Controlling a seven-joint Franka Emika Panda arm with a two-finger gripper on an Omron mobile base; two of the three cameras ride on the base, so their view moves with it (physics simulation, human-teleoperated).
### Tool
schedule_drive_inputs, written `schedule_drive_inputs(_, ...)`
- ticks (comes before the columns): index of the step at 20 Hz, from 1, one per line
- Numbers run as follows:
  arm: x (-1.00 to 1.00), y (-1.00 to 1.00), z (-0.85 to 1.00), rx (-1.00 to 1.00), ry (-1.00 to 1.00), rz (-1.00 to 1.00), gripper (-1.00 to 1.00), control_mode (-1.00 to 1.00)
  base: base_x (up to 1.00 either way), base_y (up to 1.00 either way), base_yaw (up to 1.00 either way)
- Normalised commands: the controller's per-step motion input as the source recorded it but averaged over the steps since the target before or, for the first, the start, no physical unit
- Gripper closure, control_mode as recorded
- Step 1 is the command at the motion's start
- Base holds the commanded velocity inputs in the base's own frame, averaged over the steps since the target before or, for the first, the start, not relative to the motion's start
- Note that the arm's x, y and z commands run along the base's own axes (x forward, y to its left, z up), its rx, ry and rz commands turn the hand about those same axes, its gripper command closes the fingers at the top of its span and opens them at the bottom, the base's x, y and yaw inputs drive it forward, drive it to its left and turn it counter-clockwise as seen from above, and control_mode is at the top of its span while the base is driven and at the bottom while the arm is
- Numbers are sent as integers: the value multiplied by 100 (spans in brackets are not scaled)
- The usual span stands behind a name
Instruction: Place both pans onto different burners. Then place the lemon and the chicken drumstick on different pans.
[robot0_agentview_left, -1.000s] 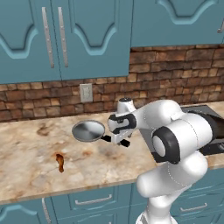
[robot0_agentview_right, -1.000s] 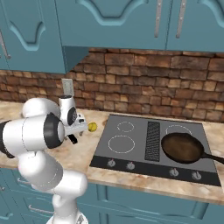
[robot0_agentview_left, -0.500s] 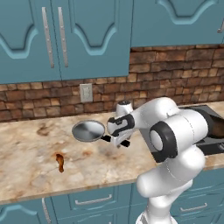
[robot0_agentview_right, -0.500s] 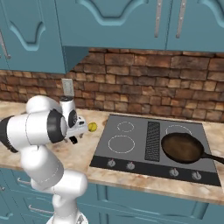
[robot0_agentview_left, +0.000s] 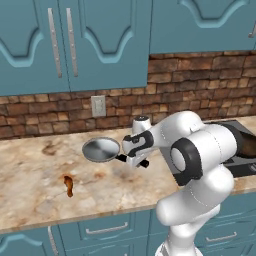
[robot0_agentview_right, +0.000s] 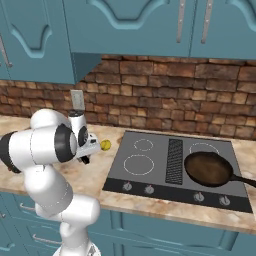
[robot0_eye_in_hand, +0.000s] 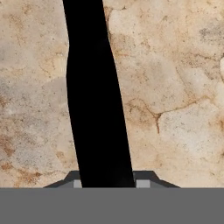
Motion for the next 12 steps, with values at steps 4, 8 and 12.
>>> schedule_drive_inputs(4,0,0,21,0,0,0,100,-100,0,0,0)
schedule_drive_inputs(8,0,-2,41,0,-1,0,100,-100,0,0,0)
schedule_drive_inputs(12,-2,-5,41,1,0,0,100,-100,0,0,0)
